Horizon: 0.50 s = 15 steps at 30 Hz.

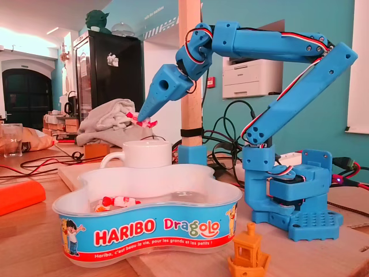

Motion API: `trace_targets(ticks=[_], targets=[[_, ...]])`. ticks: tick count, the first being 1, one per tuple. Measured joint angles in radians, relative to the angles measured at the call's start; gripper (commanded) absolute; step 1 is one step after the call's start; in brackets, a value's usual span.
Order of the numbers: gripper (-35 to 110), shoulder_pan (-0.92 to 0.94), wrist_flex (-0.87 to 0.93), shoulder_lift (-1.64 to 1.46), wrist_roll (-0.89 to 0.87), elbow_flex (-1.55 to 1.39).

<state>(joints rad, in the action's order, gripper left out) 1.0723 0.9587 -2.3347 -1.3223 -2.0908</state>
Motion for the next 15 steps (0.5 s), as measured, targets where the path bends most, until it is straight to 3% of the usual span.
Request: trace_targets(ticks=[15], targets=[[23,0.000,0.005,0.000,0.000,0.000]])
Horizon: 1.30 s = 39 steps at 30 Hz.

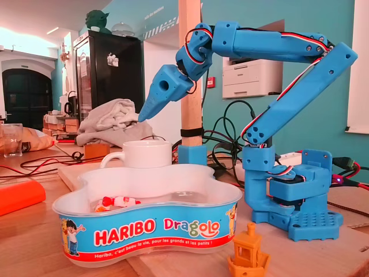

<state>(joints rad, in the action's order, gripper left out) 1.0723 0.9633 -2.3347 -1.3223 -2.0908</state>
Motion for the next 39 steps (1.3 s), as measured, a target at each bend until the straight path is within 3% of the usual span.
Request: trace_targets(ticks=[11,20,39], targets=[[21,0.000,0.000,0.000,0.000,0.000],[-4,-0.012,0.000,0.000,0.012,0.000],[-2,-0.020,0.000,0.000,0.012,0.000]])
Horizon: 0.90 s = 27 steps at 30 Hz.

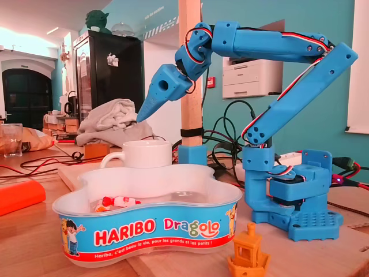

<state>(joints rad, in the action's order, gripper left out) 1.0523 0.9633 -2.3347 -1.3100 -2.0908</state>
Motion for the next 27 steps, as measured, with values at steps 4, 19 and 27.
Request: trace_targets(ticks=[4,19,27], targets=[[-2,0.000,0.000,0.000,0.000,0.000],[-2,-0.114,-0.015,0.000,0.129,0.000],[-2,-0.388,-0.216,0.012,0.314,0.002]])
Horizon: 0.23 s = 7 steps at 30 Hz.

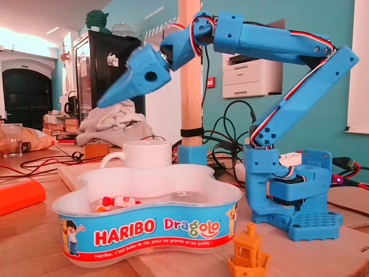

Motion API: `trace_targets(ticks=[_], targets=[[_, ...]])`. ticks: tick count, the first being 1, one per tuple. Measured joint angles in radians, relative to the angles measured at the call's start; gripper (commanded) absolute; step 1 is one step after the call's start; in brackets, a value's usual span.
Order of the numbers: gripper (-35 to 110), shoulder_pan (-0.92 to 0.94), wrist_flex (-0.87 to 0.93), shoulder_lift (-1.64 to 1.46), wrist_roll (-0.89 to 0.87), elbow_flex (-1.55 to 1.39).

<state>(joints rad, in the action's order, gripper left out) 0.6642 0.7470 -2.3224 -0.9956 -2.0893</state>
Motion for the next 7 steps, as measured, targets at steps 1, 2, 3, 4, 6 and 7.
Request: trace_targets(ticks=[1,2,3,4,6,7], targets=[[-2,-0.041,-0.040,0.005,0.037,-0.002],[-2,-0.084,-0.077,0.006,0.083,0.000],[-2,-0.127,-0.117,0.005,0.130,0.000],[-2,-0.176,-0.160,0.005,0.190,0.000],[-1,-0.276,-0.249,0.006,0.322,0.000],[-1,-0.334,-0.301,0.009,0.396,-0.002]])
